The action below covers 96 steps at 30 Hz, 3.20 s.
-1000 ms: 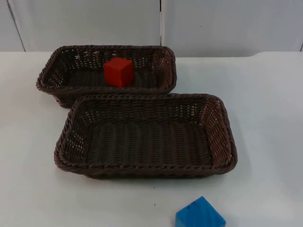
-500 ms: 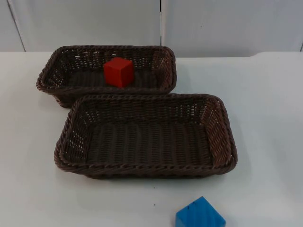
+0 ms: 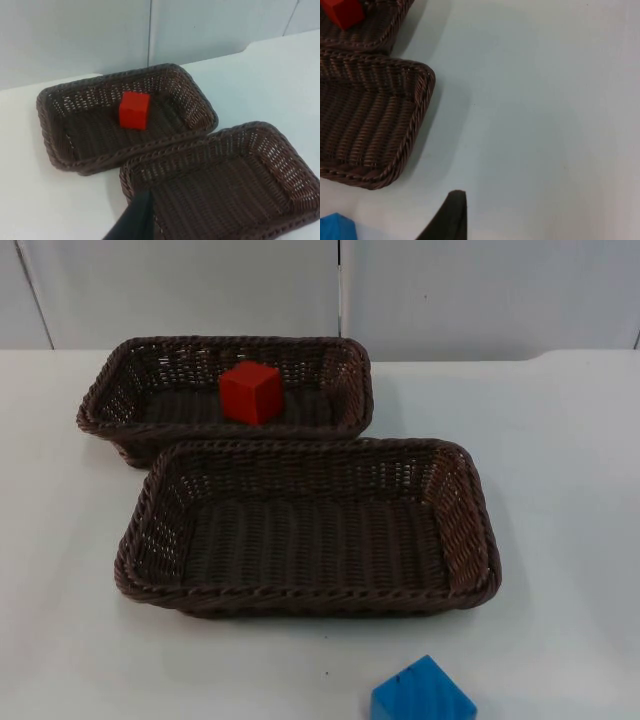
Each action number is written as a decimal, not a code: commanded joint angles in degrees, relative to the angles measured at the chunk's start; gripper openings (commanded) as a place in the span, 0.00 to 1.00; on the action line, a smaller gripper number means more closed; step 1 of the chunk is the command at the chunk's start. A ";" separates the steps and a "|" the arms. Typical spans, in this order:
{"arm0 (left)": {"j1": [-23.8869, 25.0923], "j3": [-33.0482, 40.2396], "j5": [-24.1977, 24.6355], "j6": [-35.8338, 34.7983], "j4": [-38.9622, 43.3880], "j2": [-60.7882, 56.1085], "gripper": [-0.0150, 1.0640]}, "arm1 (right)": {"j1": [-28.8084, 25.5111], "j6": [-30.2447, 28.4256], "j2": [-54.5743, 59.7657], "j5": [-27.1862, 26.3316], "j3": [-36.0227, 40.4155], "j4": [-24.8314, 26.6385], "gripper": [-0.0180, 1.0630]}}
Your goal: Pick up one cube with the left hand and place it into the upper basket. Pick up one cube with the right hand and place it into the lower basket.
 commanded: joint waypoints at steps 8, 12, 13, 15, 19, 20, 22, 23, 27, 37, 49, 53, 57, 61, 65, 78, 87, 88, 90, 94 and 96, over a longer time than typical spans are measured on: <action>-0.29 5.02 2.00 -0.71 2.25 -10.83 0.99 | -0.33 -0.29 -0.10 2.24 -0.11 0.64 0.99; -0.29 5.02 1.99 -1.72 2.63 -12.55 0.99 | -0.33 -0.29 -0.10 3.40 -0.11 0.64 0.99; -0.29 5.02 1.99 -1.81 2.63 -12.94 0.99 | -0.33 -0.29 -0.10 3.80 -0.11 0.64 0.99; -0.29 5.02 1.99 -1.81 2.63 -13.07 0.99 | -0.33 -0.53 -0.10 4.09 -0.11 0.64 0.99; -0.29 5.02 2.11 -1.81 3.15 -13.08 0.99 | -0.33 -3.26 -0.10 5.90 -0.11 1.34 0.99; -0.29 5.02 2.11 -1.81 3.15 -13.08 0.99 | -0.33 -3.26 -0.10 5.90 -0.11 1.34 0.99; -0.29 5.02 2.11 -1.81 4.23 -13.08 0.99 | -0.33 -3.26 -0.10 7.21 -0.11 1.47 0.99; -0.29 5.02 2.11 -1.81 4.37 -13.08 0.99 | -0.33 -3.26 -0.10 7.96 -0.11 1.61 0.99; -0.29 5.02 2.11 -1.81 4.48 -13.08 0.99 | -0.33 -4.22 -0.10 9.69 -0.11 1.81 0.99; -0.29 5.02 2.53 -1.50 5.55 -13.08 0.99 | -0.23 -5.90 1.12 11.66 -0.11 5.21 0.99; -0.29 5.02 3.41 -1.50 5.64 -13.08 0.99 | 0.81 -15.06 6.31 12.95 -0.11 16.29 0.99; -0.29 5.02 3.41 -1.50 5.64 -13.08 0.99 | 4.87 -15.06 8.76 12.83 -0.11 15.42 0.99; -0.29 5.02 3.41 -1.50 5.64 -13.08 0.99 | 14.03 -11.17 13.43 8.25 -0.11 12.94 0.99; -0.29 5.02 3.43 -1.50 5.78 -13.08 0.99 | 22.49 -5.27 17.39 3.64 -0.11 7.73 0.99; -0.29 5.02 3.43 -1.50 5.78 -13.08 0.99 | 31.27 2.99 22.21 0.30 -0.11 0.26 0.99; -0.29 5.02 3.43 -1.50 5.78 -13.08 0.99 | 48.89 24.85 39.93 -14.90 -0.20 -11.00 0.99; -0.29 5.02 3.43 -1.50 5.78 -13.08 0.99 | 49.82 27.94 52.06 -14.11 -7.60 -11.40 0.99; -0.29 5.02 3.43 -1.50 5.78 -13.08 0.99 | 49.82 28.05 53.69 -13.95 -8.56 -11.68 0.99; -0.29 5.02 3.43 -1.50 5.78 -13.08 0.99 | 49.82 29.36 56.87 -13.68 -10.23 -13.25 0.99; -0.29 5.02 3.43 -1.50 5.78 -13.08 0.99 | 49.82 34.18 61.10 -14.12 -11.32 -18.32 0.99; -0.29 5.02 3.43 -1.50 5.90 -13.08 0.99 | 49.82 37.41 63.25 -14.78 -11.71 -21.13 0.99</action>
